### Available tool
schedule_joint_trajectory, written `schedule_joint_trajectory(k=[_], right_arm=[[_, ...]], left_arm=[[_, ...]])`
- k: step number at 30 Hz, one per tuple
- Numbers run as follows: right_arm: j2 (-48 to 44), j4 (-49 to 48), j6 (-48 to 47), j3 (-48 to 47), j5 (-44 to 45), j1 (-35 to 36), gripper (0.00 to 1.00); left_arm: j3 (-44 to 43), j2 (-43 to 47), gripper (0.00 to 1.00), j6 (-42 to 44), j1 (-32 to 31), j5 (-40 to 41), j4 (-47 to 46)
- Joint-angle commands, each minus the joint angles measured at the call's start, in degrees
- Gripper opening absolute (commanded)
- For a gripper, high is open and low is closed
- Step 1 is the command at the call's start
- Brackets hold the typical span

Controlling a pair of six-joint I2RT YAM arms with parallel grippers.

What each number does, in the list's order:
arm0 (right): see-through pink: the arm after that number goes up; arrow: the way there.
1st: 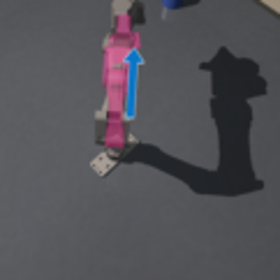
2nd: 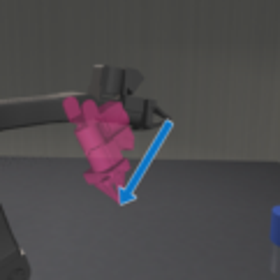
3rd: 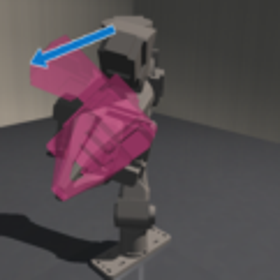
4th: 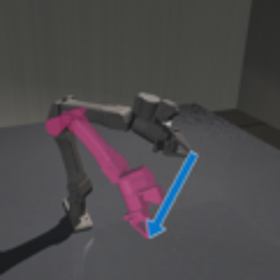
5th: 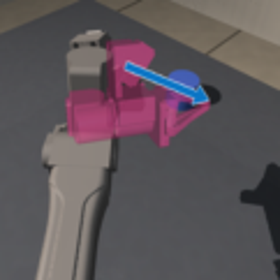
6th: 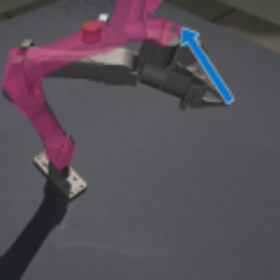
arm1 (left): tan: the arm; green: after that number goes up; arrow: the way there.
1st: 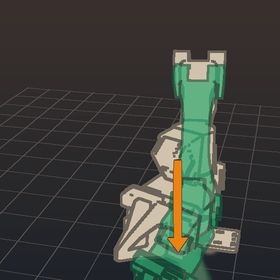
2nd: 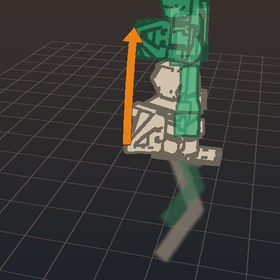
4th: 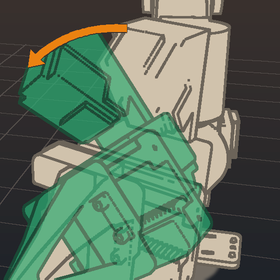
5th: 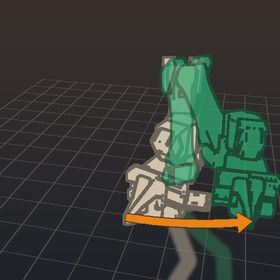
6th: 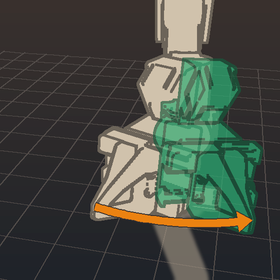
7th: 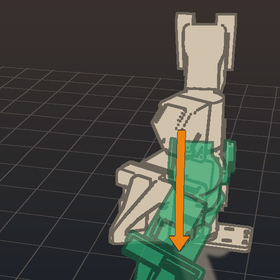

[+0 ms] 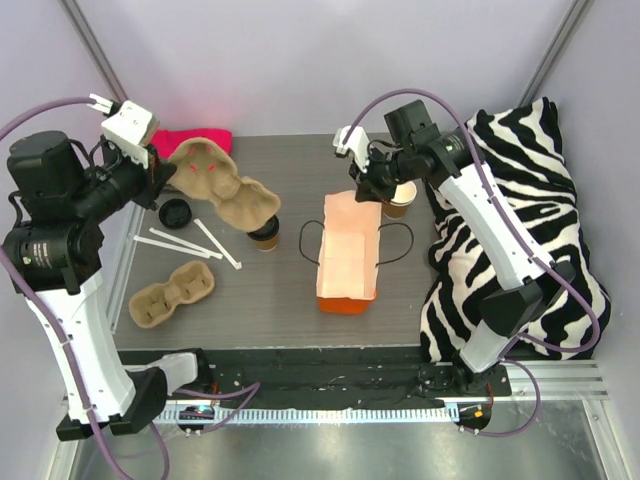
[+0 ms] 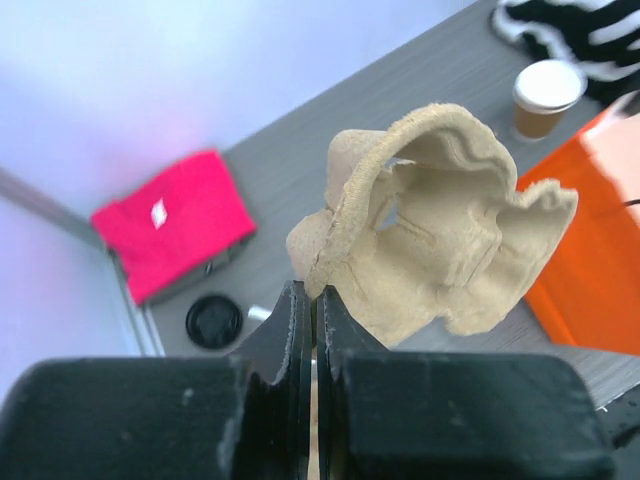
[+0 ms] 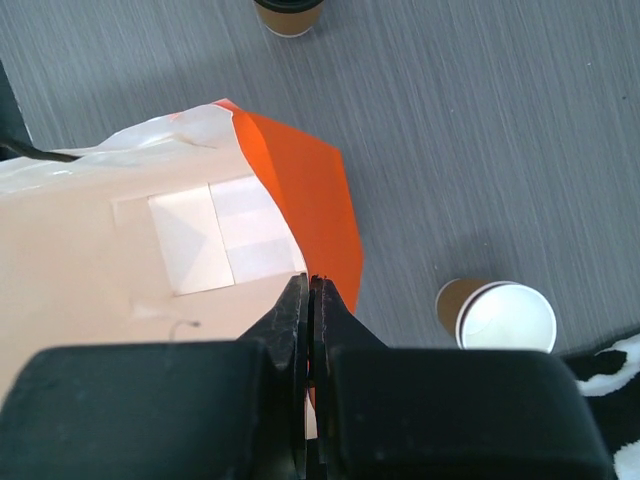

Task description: Pack the takeout coffee

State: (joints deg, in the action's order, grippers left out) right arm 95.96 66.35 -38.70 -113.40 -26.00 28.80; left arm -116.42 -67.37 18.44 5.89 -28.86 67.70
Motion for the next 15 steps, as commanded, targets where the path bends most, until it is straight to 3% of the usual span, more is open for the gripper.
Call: schedule_joint_trajectory(k=[1,5,9,11,15], right_arm=[[-2.4,-2.8,4.1,0.4,0.6,0.7,0.01],[-2.3,-3.9,6.8,0.5,0.7,0.9,0.01],[-1.9,-3.9,8.5,0.7,0.2,0.9,0.01],[-2.0,-3.8,8.7,1.4,0.4,0.9,0.01],[-2.5,-4.1,8.4,4.2,0.9,0.9,0.01]], left_arm=[[-4.9,-1.2,0.00,2.0,-2.4,-10.1,-2.3],[-10.3,-4.3,0.00,0.7,-7.6,-11.2,-5.0],[-18.9,-11.4,0.00,2.2,-17.7,-1.4,-2.0],[-20.5,-13.3,0.00,3.4,-25.4,7.7,-0.9],[-20.3,-14.9,0.00,2.4,-30.1,11.5,-5.3]])
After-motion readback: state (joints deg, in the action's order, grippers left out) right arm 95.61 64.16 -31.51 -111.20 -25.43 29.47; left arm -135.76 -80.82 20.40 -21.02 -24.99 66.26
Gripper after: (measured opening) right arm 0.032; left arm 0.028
